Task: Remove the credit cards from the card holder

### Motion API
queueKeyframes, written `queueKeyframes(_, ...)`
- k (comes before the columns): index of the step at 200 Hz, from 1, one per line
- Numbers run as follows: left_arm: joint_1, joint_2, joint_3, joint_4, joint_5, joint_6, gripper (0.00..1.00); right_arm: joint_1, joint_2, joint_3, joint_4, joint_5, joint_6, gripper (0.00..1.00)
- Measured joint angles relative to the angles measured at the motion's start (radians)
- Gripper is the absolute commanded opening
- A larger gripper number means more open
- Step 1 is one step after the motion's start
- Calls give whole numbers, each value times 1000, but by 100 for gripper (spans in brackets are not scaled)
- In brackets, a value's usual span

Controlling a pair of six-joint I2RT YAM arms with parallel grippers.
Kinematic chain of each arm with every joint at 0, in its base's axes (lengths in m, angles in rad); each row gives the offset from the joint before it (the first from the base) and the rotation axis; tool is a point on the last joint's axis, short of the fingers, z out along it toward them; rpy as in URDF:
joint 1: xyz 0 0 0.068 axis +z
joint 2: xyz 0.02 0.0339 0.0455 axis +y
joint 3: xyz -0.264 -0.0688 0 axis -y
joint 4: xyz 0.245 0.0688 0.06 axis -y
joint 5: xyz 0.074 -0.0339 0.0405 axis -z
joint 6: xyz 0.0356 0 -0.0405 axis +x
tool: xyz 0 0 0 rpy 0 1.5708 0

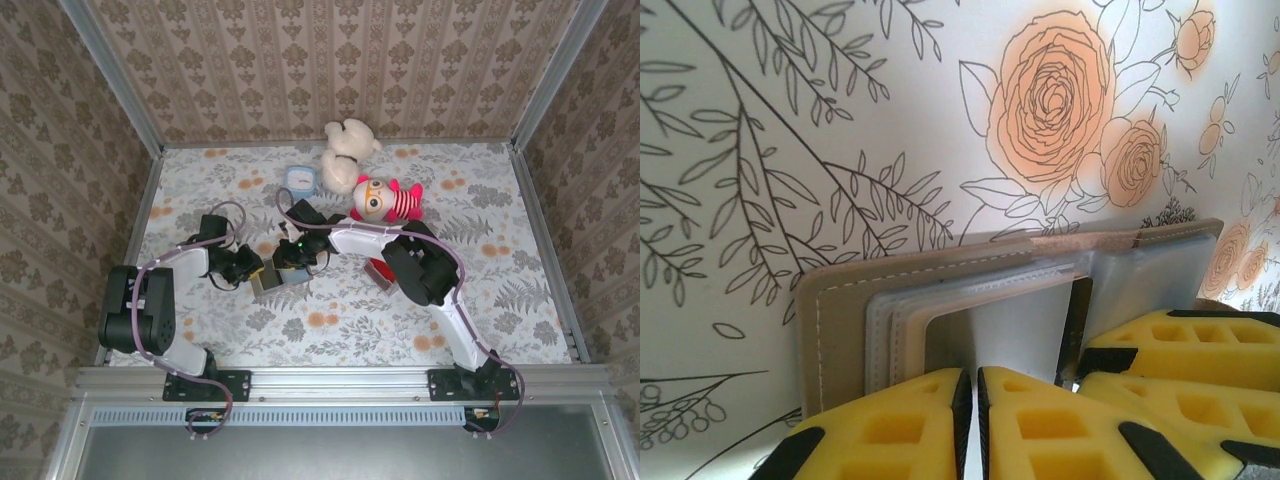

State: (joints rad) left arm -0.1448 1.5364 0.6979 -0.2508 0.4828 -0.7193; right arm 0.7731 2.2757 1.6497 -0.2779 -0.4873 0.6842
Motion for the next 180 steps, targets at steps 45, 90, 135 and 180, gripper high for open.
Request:
queueKeyframes(45, 1, 0, -18, 36, 10, -12, 16, 4, 22, 30, -25, -1, 0, 15)
queueKeyframes(90, 2, 0, -18, 39, 12, -11, 14, 1, 24, 38, -41, -4, 2, 3)
queueKeyframes(135, 3, -26, -1, -12, 3, 16, 22, 2, 24, 39, -45, 0, -3, 0)
queueKeyframes(180, 25, -71, 5, -52, -16, 24, 20, 3, 5, 39, -80, 35, -29, 0)
